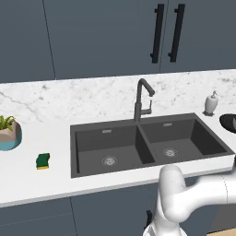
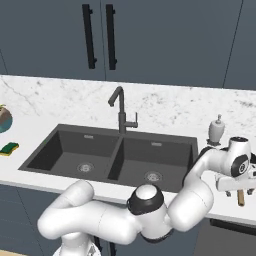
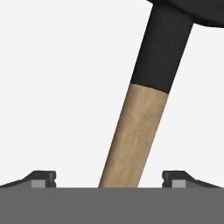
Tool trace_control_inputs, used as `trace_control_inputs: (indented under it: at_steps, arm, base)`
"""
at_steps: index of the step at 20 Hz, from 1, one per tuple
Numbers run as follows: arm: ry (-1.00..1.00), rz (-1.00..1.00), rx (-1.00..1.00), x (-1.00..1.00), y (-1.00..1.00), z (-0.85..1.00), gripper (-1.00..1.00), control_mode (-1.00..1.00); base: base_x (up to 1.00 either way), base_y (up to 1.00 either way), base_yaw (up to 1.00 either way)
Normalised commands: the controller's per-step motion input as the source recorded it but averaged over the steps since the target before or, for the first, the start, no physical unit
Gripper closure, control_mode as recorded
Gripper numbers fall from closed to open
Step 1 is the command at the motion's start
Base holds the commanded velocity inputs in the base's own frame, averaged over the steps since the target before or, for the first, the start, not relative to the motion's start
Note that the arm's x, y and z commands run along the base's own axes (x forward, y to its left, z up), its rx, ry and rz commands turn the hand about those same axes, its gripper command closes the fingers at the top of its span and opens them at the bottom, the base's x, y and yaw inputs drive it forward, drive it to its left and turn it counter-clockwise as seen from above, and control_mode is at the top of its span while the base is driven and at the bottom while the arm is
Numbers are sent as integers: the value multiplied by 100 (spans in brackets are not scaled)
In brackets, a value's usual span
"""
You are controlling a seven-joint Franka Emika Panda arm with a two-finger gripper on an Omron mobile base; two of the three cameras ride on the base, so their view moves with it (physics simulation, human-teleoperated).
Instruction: Pick the pan and sponge and place them into the sink. Then turn on the water.
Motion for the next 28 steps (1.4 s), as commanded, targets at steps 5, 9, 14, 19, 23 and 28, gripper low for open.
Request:
trace_control_inputs:
  at_steps: [5,9,14,19,23,28]
  arm:
    - [8,4,5,9,-8,-50,100,-100]
    - [12,6,14,0,0,-64,100,-100]
    - [10,6,13,0,0,-67,100,-100]
    - [-1,5,13,0,3,-42,100,-100]
    - [-18,0,4,0,43,-4,100,-100]
    - [-31,0,-3,0,94,-2,100,-100]
  base:
    - [0,0,0]
    - [0,0,0]
    - [0,0,0]
    - [0,0,0]
    - [0,0,0]
    - [0,0,0]
